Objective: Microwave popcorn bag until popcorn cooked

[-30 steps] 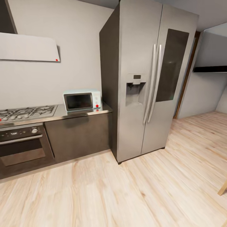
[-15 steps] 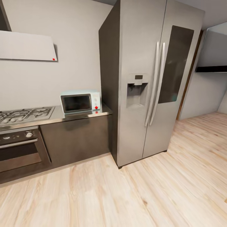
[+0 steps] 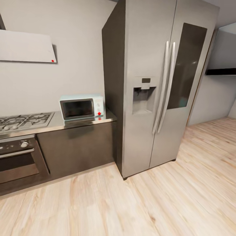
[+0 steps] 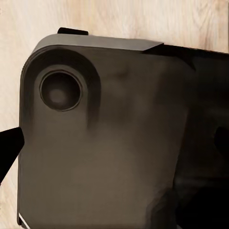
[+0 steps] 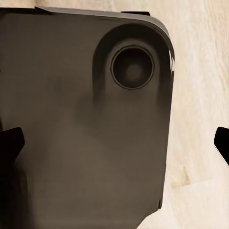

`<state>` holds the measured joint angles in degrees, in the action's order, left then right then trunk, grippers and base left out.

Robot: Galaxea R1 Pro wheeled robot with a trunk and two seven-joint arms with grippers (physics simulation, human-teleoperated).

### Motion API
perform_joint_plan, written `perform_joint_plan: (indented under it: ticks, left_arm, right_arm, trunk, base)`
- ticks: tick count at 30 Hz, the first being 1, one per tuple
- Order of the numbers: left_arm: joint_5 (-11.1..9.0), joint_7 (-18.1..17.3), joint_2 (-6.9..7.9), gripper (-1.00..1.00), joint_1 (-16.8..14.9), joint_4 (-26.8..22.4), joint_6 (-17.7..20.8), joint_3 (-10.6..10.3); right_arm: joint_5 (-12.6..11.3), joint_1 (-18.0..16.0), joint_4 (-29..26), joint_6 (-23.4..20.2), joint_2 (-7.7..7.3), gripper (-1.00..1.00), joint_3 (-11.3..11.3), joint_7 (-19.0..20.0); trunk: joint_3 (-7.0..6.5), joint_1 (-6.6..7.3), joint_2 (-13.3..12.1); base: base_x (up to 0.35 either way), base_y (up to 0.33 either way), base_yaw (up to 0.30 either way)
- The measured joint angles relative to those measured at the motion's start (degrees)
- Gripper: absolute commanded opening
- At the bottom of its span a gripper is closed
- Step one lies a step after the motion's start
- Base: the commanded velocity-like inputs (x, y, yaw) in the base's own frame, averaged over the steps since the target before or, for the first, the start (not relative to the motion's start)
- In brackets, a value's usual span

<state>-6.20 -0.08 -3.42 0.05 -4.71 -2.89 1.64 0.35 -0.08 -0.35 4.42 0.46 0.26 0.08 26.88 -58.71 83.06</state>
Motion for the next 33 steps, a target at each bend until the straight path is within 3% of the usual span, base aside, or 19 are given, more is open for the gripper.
perform_joint_plan:
  ticks: [24,33]
  left_arm:
    - [0.0,0.0,-0.06,1.00,0.0,0.0,0.0,0.0]
    - [0.0,0.0,-0.01,1.00,0.0,-0.1,-0.1,0.0]
  right_arm:
    - [0.1,0.0,0.0,-0.2,-0.28,1.00,0.4,0.0]
    - [0.0,0.0,0.0,-0.1,-0.28,1.00,0.4,0.0]
  trunk:
    - [0.00,0.00,0.0]
    - [0.00,-0.02,0.0]
  base:
    - [0.239,0.000,0.000]
    - [0.053,0.000,0.129]
